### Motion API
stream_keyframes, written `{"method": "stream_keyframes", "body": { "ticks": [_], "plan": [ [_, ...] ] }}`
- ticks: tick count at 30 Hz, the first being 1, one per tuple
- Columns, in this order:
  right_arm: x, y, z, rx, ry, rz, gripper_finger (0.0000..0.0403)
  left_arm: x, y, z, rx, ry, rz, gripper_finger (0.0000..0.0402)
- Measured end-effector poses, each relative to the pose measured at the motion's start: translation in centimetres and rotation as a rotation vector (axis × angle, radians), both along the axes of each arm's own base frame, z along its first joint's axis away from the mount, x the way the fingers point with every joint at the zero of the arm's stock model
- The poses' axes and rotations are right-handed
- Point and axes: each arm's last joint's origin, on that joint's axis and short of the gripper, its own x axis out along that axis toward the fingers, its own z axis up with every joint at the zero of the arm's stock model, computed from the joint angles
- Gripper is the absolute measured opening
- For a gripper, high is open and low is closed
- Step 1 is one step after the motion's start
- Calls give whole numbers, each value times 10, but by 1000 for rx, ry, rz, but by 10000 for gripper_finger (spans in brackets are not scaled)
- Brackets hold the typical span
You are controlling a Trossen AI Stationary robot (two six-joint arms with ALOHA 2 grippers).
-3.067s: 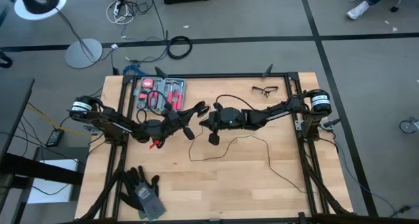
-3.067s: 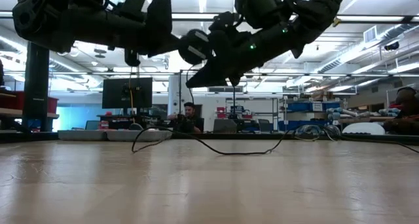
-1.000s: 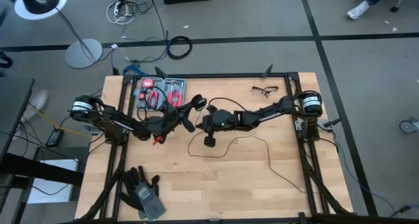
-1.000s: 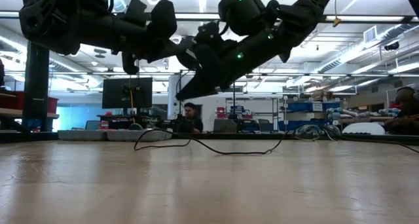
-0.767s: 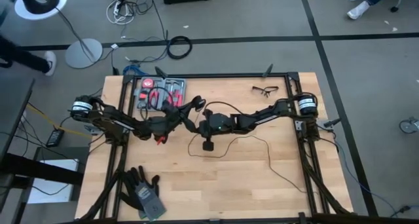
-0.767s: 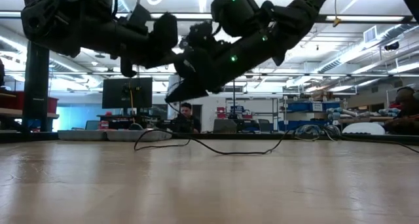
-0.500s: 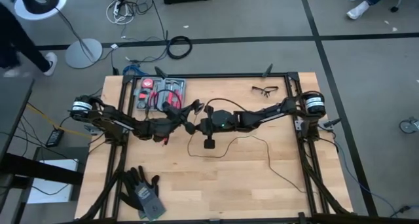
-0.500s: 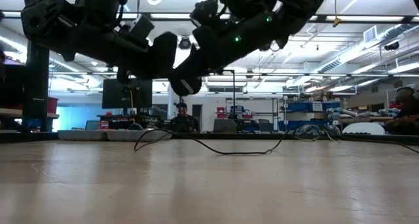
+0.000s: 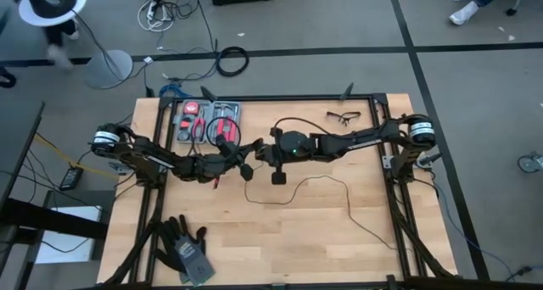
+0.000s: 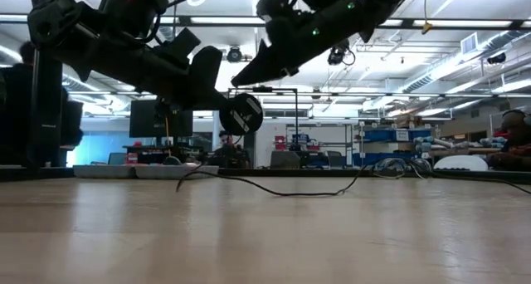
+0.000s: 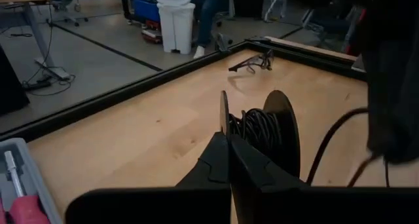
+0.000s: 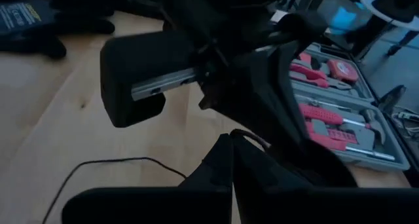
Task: Coil cords
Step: Coil the black wire on the black spool
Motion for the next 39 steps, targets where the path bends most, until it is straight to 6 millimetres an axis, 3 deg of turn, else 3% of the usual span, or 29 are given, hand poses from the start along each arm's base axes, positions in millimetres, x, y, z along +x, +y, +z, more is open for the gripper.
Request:
{"method": "stream_keyframes", "body": {
  "ticks": [9,14,25,32,39],
  "plan": [
    [-8,-11,10,23,12,18,0,1,-1,0,-17,-7,-46,0],
    [-5,-12,16,99,-61,168,0,2,-2,1,-44,-25,-82,0],
    [-4,-17,21,81,-120,165,0,3,-3,2,-79,-51,-123,0],
    [-11,-22,19,47,-35,39,0,2,-3,1,-73,-46,-99,0],
    [-35,-25,25,31,58,-105,0,2,-2,2,-60,-56,-54,0]
  ]
}}
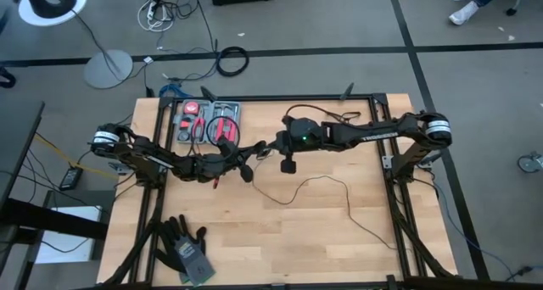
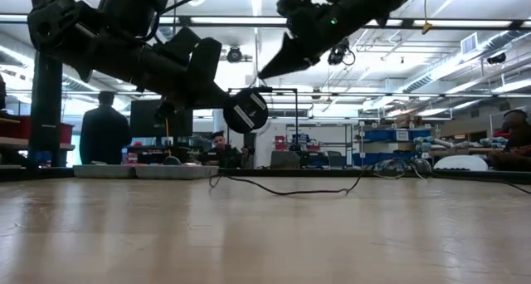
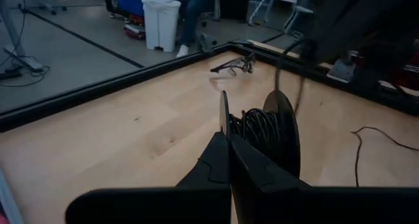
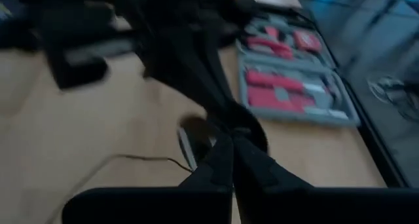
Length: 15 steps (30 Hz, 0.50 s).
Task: Coil cords
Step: Coil the black wire on the black spool
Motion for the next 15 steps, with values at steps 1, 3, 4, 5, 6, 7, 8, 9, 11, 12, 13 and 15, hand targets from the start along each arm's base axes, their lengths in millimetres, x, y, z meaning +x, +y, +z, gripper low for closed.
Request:
{"method": "stream_keyframes", "body": {
  "ticks": [1,3,4,5,6,7,8,9,11,12,13,15],
  "plan": [
    [-4,-2,-3,2,6,-24,0,0,0,1,-1,-8,-3,0],
    [-12,-6,-14,17,28,-75,0,0,-2,2,-1,-22,-11,0],
    [-15,-8,-22,32,38,-98,0,1,-4,3,-2,-31,-16,0],
    [-19,-11,-30,49,43,-117,0,1,-5,4,0,-38,-21,0],
    [-22,-12,-37,65,49,-132,0,1,-6,5,4,-46,-26,0],
    [-24,-13,-44,80,40,-143,0,1,-7,6,15,-49,-31,0],
    [-26,-14,-48,95,20,-153,0,1,-8,6,15,-53,-34,0],
    [-29,-13,-53,110,0,-158,0,1,-8,6,16,-55,-35,0],
    [-34,-12,-63,135,-55,-154,2,1,-8,8,16,-71,-35,0],
    [-36,-11,-66,146,-91,-145,5,1,-8,9,15,-82,-35,0],
    [-38,-10,-69,157,-124,-134,8,1,-8,10,14,-92,-34,0],
    [-39,-10,-78,182,-172,-132,17,1,-8,12,17,-116,-28,0]
  ]
}}
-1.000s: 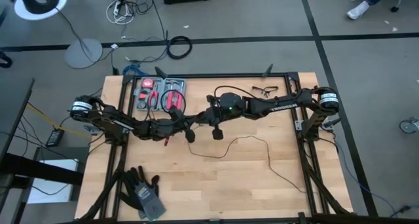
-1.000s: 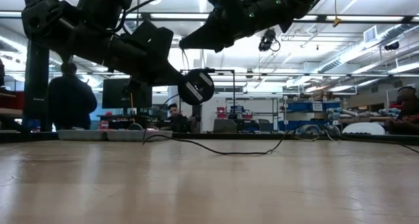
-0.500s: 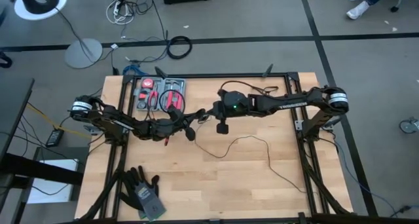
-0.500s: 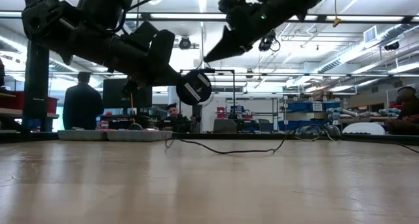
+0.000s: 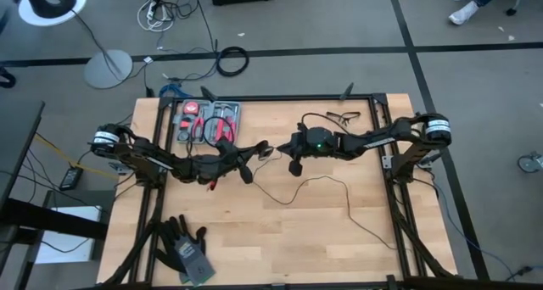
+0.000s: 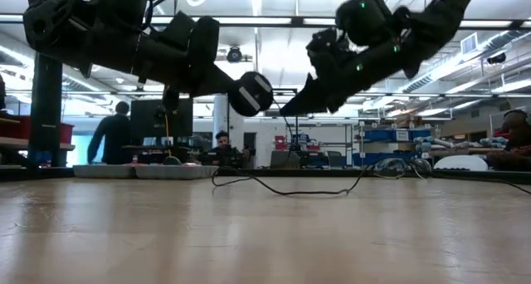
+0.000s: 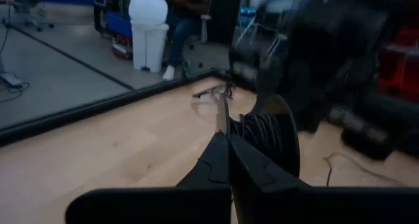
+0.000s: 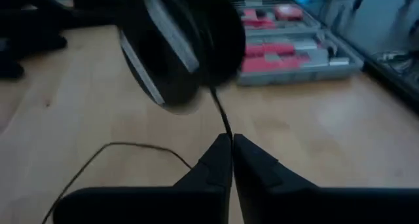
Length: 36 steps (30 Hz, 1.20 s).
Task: Coil cords
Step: Coil the black wire on the black spool
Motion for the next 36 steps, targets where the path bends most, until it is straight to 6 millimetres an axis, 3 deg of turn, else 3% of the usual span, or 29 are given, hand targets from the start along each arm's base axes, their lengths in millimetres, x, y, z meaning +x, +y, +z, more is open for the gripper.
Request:
{"method": "stream_keyframes", "body": {
  "ticks": [8,16,22,29,33,36],
  "plan": [
    [6,8,-50,163,64,-20,49,-11,3,8,54,-126,106,0],
    [1,22,-42,173,-40,38,45,-39,-1,-1,76,-184,188,0],
    [-12,31,-51,169,-177,50,36,-43,-5,-1,109,-165,199,0],
    [22,32,-73,144,-278,-30,44,-43,-4,3,136,-173,211,0],
    [38,31,-92,236,-273,-31,70,-43,-4,5,148,-182,217,0],
    [45,29,-94,269,-349,-30,99,-44,-4,6,148,-188,218,0]
  ]
}}
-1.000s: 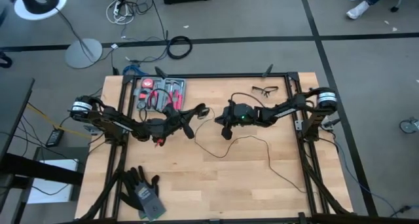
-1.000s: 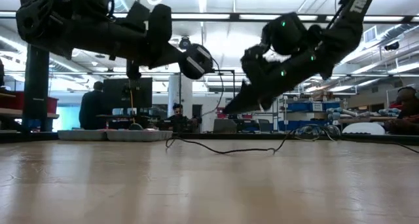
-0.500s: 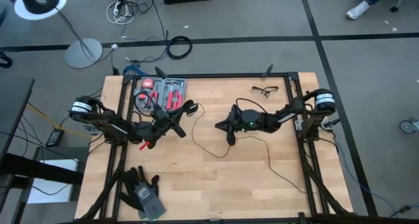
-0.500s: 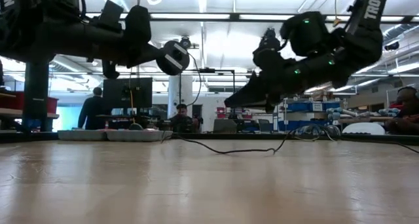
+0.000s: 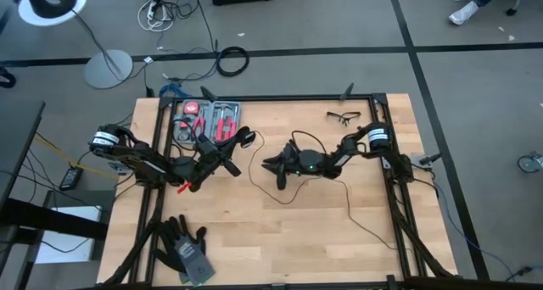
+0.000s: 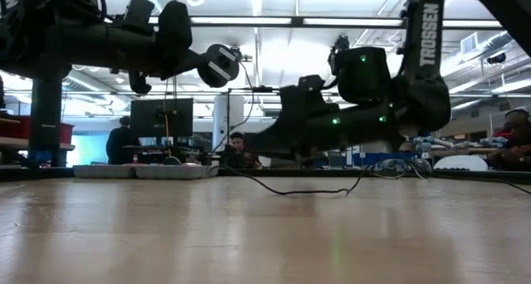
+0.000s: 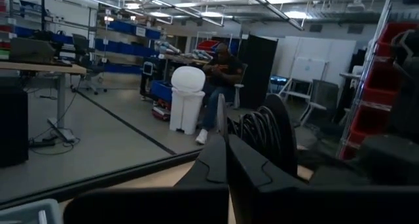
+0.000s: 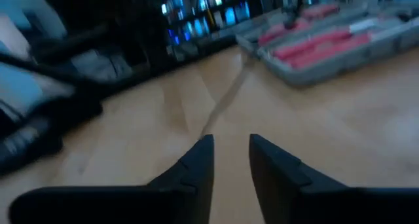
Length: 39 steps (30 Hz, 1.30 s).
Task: Coil cords
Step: Coil the black wire on the black spool
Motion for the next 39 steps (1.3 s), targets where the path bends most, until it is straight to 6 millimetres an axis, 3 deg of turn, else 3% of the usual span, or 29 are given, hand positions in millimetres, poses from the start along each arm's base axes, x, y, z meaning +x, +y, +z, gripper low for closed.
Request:
{"method": "stream_keyframes", "body": {
  "ticks": [7,14,30,39],
  "plan": [
    [13,-10,5,-1,-150,-64,162,0,0,0,19,14,-8,0],
    [19,-20,11,-8,-180,-111,183,0,0,0,21,15,-12,0],
    [15,-31,7,18,-157,-164,160,1,-1,0,26,14,-31,0],
    [14,-39,9,17,-174,-146,95,1,-1,0,27,15,-32,0]
  ]
}}
